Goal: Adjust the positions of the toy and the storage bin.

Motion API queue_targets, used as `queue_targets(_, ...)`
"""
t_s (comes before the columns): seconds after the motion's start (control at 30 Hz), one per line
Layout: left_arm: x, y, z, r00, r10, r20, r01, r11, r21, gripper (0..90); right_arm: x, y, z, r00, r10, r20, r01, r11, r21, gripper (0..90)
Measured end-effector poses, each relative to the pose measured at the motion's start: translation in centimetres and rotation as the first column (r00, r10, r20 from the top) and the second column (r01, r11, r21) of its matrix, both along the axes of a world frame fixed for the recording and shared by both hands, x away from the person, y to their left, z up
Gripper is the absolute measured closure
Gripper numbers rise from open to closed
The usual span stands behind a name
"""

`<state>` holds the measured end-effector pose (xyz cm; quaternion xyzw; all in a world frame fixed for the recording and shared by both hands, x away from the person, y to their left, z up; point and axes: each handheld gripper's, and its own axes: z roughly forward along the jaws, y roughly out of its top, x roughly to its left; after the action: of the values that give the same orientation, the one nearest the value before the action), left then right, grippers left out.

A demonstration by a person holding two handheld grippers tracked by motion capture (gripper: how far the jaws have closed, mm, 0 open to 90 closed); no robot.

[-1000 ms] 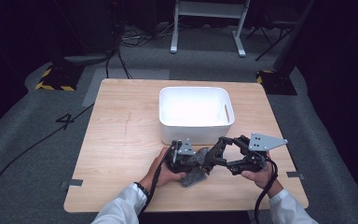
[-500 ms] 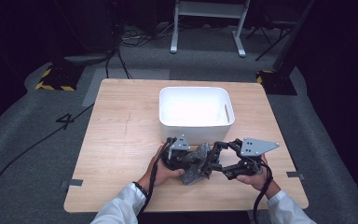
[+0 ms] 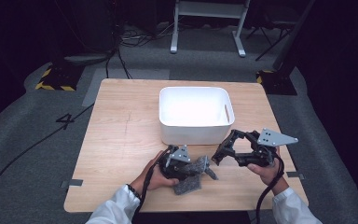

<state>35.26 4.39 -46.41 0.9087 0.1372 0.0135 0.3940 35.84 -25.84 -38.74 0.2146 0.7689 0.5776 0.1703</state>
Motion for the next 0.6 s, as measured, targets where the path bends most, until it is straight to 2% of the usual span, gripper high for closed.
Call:
queue_targets(0.03, -0.1, 0.2, 0.0, 0.9999, 0.002, 0.011, -0.002, 0.9998, 0.02, 70.6, 0.0, -0.2, 0.1, 1.0, -0.009, 0.002, 0.009, 1.0, 0.0, 26.4)
queue_targets(0.1, -0.1, 0.9, 0.1, 0.9992, 0.04, 0.007, -0.04, 0.9992, 0.001, 70.5, 0.2, -0.6, 0.0, 1.0, 0.002, -0.004, -0.002, 1.0, 0.012, 26.4)
queue_targets(0.13, 0.1, 1.2, 0.2, 0.9969, 0.078, 0.009, -0.078, 0.9969, -0.007, 70.4, 0.2, -0.7, -0.1, 0.9997, 0.017, -0.015, -0.017, 1.0, 0.017, 26.4)
queue_targets(0.2, 0.6, 1.8, 0.4, 0.9898, 0.142, 0.009, -0.142, 0.9886, -0.05, 70.0, 0.1, -0.3, -0.2, 0.9988, 0.045, -0.021, -0.044, 0.999, 0.009, 26.4)
queue_targets(0.23, 0.9, 2.0, 0.6, 0.9875, 0.158, 0.004, -0.157, 0.9845, -0.079, 70.0, 0.0, -0.1, -0.4, 0.9978, 0.062, -0.024, -0.062, 0.998, 0.005, 26.4)
queue_targets(0.3, 1.1, 2.2, 1.1, 0.9813, 0.191, 0.019, -0.187, 0.9732, -0.133, 70.0, -0.2, 0.7, -0.6, 0.9943, 0.102, -0.033, -0.102, 0.995, -0.006, 26.4)
queue_targets(0.33, 1.0, 2.2, 1.6, 0.9795, 0.2, 0.021, -0.193, 0.9646, -0.179, 69.9, -0.3, 1.1, -0.7, 0.9925, 0.118, -0.033, -0.119, 0.993, -0.016, 26.4)
queue_targets(0.37, 1.0, 2.1, 2.0, 0.9792, 0.201, 0.029, -0.191, 0.9611, -0.199, 69.9, -0.4, 1.7, -0.9, 0.9894, 0.14, -0.04, -0.141, 0.99, -0.023, 26.4)
queue_targets(0.43, 0.6, 1.9, 2.9, 0.9746, 0.217, 0.054, -0.197, 0.9469, -0.254, 69.9, -0.6, 2.4, -1.3, 0.9838, 0.172, -0.05, -0.174, 0.984, -0.035, 26.4)
queue_targets(0.47, 0.5, 1.8, 3.2, 0.9752, 0.213, 0.06, -0.189, 0.9421, -0.277, 69.9, -0.6, 2.8, -1.6, 0.981, 0.185, -0.057, -0.188, 0.981, -0.041, 26.4)
queue_targets(0.5, 0.3, 1.7, 3.7, 0.9739, 0.217, 0.067, -0.186, 0.9316, -0.312, 69.8, -0.6, 3.2, -1.8, 0.9787, 0.195, -0.063, -0.199, 0.979, -0.05, 26.4)
queue_targets(0.57, 0.0, 1.4, 4.1, 0.9695, 0.233, 0.075, -0.194, 0.9189, -0.343, 69.6, -0.8, 4.0, -2.4, 0.9722, 0.223, -0.071, -0.228, 0.971, -0.076, 26.4)
queue_targets(0.6, -0.1, 1.3, 4.2, 0.9687, 0.237, 0.076, -0.196, 0.9152, -0.352, 69.5, -0.9, 4.3, -2.6, 0.9692, 0.234, -0.077, -0.24, 0.968, -0.079, 26.4)
